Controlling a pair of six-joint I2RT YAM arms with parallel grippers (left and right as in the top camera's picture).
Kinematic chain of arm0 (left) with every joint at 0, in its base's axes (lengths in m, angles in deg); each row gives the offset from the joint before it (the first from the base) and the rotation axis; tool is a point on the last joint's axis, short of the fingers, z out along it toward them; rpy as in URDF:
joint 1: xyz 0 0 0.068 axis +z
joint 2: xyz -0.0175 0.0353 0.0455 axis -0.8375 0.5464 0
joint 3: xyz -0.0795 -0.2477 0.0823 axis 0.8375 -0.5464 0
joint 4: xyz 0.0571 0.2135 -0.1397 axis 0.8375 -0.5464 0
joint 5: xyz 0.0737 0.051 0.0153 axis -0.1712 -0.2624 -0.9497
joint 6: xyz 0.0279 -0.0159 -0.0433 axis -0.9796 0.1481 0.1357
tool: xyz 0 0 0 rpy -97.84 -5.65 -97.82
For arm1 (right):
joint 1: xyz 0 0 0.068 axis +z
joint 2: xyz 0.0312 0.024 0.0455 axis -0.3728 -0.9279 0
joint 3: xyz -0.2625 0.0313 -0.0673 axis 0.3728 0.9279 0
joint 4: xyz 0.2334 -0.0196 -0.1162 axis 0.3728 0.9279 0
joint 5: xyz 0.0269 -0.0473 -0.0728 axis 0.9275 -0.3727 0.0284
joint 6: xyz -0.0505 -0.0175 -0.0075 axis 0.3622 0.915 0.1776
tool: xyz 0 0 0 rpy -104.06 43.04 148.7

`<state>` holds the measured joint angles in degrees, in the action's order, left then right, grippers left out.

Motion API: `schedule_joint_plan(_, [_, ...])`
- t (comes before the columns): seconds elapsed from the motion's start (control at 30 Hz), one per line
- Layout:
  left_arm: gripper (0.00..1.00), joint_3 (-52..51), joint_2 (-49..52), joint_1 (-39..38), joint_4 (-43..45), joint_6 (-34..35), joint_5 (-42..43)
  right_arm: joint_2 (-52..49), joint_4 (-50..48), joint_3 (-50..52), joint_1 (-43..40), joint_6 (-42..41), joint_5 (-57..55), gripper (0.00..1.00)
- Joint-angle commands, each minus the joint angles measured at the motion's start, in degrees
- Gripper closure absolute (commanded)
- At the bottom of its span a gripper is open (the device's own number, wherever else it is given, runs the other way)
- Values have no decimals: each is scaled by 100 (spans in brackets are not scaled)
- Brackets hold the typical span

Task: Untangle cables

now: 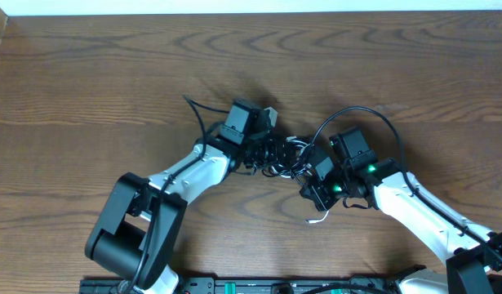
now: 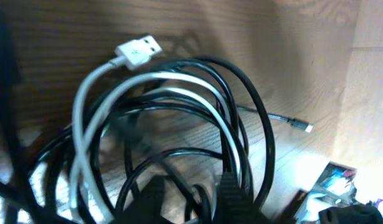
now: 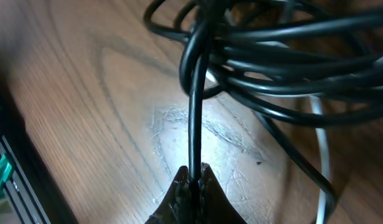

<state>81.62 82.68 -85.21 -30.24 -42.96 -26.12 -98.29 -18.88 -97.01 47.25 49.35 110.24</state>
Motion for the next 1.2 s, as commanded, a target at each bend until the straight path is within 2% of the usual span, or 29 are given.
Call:
schedule_joint_plan(0.0, [92, -9, 66, -87, 17, -11, -181, 11, -28, 52, 111, 352, 129, 99])
schedule_joint_plan(0.17, [93, 7, -13, 59, 33, -11, 35, 11, 39, 59, 136, 170, -476, 99])
schedule_joint_plan(0.5, [93, 7, -321, 133, -68, 111, 538, 11, -175, 59, 131, 20, -485, 99])
schedule_joint_plan(0.8, [93, 9, -470, 127, -634, 229, 638, 11, -734, 59, 131, -649, -407, 99])
schedule_joint_plan(0.9, [92, 7, -470, 127, -833, 232, 638, 11, -1040, 59, 133, -800, 125, 99])
schedule_joint_plan(1.17, [93, 7, -472, 127, -931, 568, 852, 11, -1484, 59, 203, -1423, 286, 99])
